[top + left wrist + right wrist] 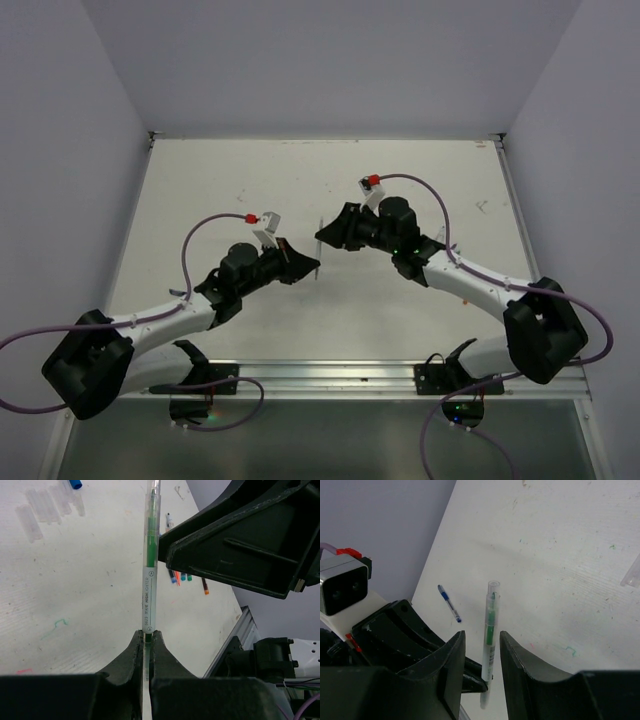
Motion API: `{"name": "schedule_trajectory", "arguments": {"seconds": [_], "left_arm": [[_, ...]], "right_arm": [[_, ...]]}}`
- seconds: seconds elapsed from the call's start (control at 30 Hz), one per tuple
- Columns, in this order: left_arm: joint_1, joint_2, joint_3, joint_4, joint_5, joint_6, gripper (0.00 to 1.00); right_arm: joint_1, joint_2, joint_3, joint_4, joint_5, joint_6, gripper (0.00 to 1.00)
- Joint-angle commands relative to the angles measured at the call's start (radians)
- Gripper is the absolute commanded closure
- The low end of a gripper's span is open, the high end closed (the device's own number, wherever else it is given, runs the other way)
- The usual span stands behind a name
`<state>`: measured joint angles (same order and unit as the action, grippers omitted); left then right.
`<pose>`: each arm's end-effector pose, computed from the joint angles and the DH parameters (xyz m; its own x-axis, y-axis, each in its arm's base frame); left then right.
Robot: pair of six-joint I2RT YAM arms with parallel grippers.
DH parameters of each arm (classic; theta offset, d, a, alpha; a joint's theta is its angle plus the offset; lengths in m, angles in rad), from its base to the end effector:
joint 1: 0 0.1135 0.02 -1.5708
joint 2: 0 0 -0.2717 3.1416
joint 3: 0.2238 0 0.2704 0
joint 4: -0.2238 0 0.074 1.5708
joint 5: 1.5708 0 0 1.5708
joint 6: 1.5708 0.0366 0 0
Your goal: Open the pen caps
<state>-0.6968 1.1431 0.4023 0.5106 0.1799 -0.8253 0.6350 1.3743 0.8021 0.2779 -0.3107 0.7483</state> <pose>0.1871 -0.1651 0.2020 -0.6808 -0.3729 -0.6304 0.3904 0.5436 -0.7431 0.2552 0.2020 0.2561 -0.7157 0.2774 -0.6410 -0.4276 0.5516 0.7161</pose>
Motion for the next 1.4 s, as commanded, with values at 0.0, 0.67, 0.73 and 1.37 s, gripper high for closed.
{"name": "schedule_trajectory", "arguments": {"seconds": [0.0, 0.67, 0.73, 1.37], "left_arm": [[-0.016, 0.004, 0.049, 0.040, 0.012, 0.020, 1.00], [-0.043, -0.029, 0.063, -0.076, -0.091, 0.038, 0.50], [-0.043, -0.048, 0.043, -0.093, -0.108, 0.048, 0.47], [-0.092, -0.014, -0.023, 0.086, -0.010, 0.022, 0.52]], "right_arm": [[0.005, 0.025, 0.011, 0.070, -0.028, 0.026, 0.63], [0.005, -0.010, 0.015, -0.031, 0.036, -0.004, 1.00], [0.006, -0.026, 0.017, -0.060, 0.048, -0.007, 1.00], [0.006, -0.072, 0.031, -0.079, 0.085, 0.023, 1.00]]}}
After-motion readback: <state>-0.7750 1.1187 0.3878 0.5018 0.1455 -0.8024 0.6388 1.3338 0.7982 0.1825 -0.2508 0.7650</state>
